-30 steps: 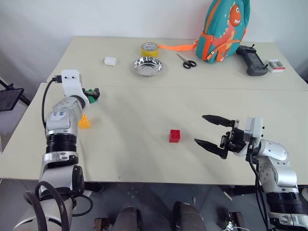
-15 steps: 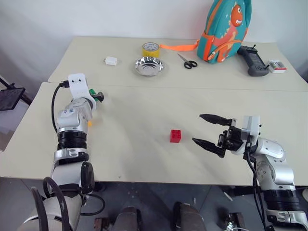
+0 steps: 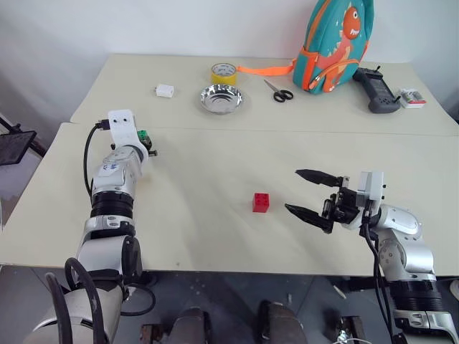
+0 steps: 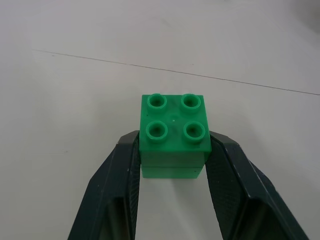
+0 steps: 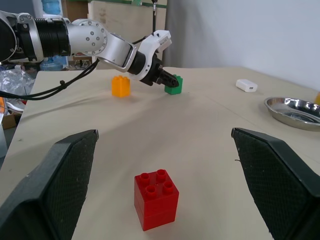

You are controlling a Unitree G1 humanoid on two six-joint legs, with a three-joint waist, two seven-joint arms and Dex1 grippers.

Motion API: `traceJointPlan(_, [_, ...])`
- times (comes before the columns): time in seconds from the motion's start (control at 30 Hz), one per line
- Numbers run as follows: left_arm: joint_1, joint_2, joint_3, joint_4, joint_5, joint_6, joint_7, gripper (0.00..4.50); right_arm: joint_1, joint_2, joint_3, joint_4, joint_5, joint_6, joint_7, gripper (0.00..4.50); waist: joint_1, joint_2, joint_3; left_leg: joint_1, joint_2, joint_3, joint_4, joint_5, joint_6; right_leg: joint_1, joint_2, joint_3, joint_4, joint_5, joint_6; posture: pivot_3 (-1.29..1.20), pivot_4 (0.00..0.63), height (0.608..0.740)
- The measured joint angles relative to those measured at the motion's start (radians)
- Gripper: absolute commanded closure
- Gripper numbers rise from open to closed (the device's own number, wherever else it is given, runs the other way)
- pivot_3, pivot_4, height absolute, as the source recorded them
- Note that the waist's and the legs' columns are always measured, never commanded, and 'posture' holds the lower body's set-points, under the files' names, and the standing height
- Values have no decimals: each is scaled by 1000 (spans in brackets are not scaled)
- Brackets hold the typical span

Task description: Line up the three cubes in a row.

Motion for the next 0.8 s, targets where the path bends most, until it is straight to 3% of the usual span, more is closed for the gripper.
traceJointPlan(0.13, [74, 15, 0, -106, -22, -23, -100, 2762, 3, -1, 0, 3, -1, -5, 0, 0, -1, 0, 0, 0, 0, 0, 0, 0, 0, 0, 0, 0, 0, 0, 0, 0, 150, 740])
traceJointPlan(0.2, [114, 51, -13, -156, -55, -75, -245, 2762, 5, -5, -1, 4, -1, -6, -1, 0, -1, 0, 0, 0, 0, 0, 0, 0, 0, 0, 0, 0, 0, 0, 0, 0, 150, 740])
traceJointPlan(0.4, [161, 263, -156, -374, -215, -187, -1021, 2762, 73, -65, -43, -11, 3, -2, 2, 0, 6, 0, 0, 0, 0, 0, 0, 0, 0, 0, 0, 0, -1, 0, 0, 0, 150, 740])
traceJointPlan(0.5, [210, 308, -270, -441, -230, -217, -1281, 2762, 119, -90, -63, -35, 9, 9, 8, 0, 4, 3, -1, 1, 0, 1, 0, 0, 0, 0, 0, 0, 0, 0, 0, 0, 150, 740])
traceJointPlan(0.67, [251, 264, -444, -424, -148, -349, -1449, 2762, 191, -106, -73, -90, 11, 18, 9, 0, 7, 2, -1, 0, 0, 1, 2, 0, 0, 0, 0, 1, 0, 0, 0, 0, 150, 740])
traceJointPlan(0.8, [207, 194, -509, -275, -59, -463, -1454, 2762, 233, -106, -82, -137, 14, 26, -9, 0, 16, 2, -1, 0, 0, 1, 2, 0, 0, 0, 0, 1, 0, 0, 0, 0, 150, 740])
